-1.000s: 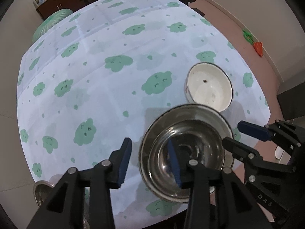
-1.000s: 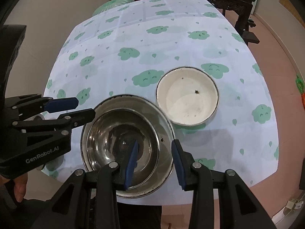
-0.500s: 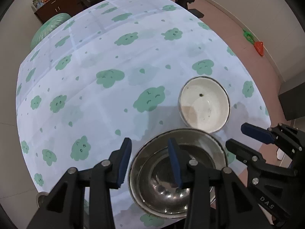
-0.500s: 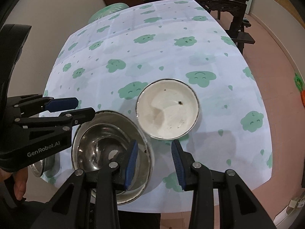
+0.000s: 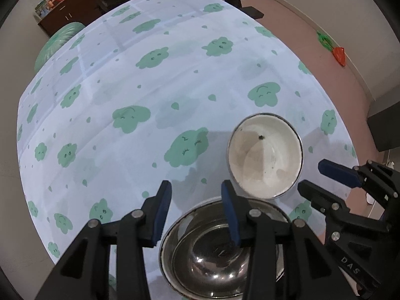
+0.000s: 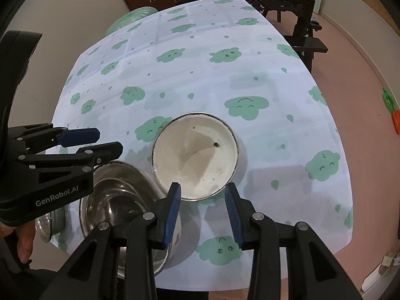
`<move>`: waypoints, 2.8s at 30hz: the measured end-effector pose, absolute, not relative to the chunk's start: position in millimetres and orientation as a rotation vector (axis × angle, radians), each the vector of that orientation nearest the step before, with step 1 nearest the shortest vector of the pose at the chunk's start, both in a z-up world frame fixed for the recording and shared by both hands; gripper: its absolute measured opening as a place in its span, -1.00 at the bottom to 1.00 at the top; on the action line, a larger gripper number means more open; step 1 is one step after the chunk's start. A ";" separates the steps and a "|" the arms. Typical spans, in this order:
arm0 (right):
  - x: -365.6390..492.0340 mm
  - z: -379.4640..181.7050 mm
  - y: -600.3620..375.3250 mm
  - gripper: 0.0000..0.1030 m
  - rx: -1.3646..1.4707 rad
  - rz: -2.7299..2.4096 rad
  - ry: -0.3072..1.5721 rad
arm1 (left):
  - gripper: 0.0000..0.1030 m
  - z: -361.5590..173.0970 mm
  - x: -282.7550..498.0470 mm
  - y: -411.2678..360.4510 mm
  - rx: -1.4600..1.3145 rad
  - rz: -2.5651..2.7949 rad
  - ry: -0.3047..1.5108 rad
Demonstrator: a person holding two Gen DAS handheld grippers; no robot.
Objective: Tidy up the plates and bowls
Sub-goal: 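Move both tools to the white enamel bowl and close them on its rim, then lift the white enamel bowl with both tools and carry it over the steel stack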
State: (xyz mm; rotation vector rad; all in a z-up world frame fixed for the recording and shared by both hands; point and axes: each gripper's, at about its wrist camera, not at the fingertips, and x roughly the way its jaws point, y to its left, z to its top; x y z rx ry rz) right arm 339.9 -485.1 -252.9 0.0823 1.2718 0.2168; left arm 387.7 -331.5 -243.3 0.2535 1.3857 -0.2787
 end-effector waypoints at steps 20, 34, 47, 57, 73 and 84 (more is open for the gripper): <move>363.8 -278.9 -503.9 -0.24 0.106 0.156 1.303 | -0.19 -271.7 411.7 -359.6 0.308 -0.323 1.426; 368.7 -292.1 -506.2 -0.25 0.111 0.148 1.320 | -0.22 -287.4 411.1 -372.7 0.364 -0.342 1.439; 368.9 -295.8 -505.9 -0.76 0.153 0.169 1.328 | -0.86 -295.1 407.2 -386.7 0.394 -0.385 1.458; 367.1 -281.4 -509.1 -0.77 0.160 0.165 1.310 | -0.87 -278.2 408.6 -381.4 0.372 -0.392 1.434; 362.8 -239.4 -501.7 -0.77 0.134 0.171 1.253 | -0.87 -242.7 400.6 -372.9 0.342 -0.387 1.384; 353.1 -222.0 -492.5 -0.77 0.116 0.181 1.227 | -0.87 -227.2 391.8 -362.5 0.317 -0.373 1.365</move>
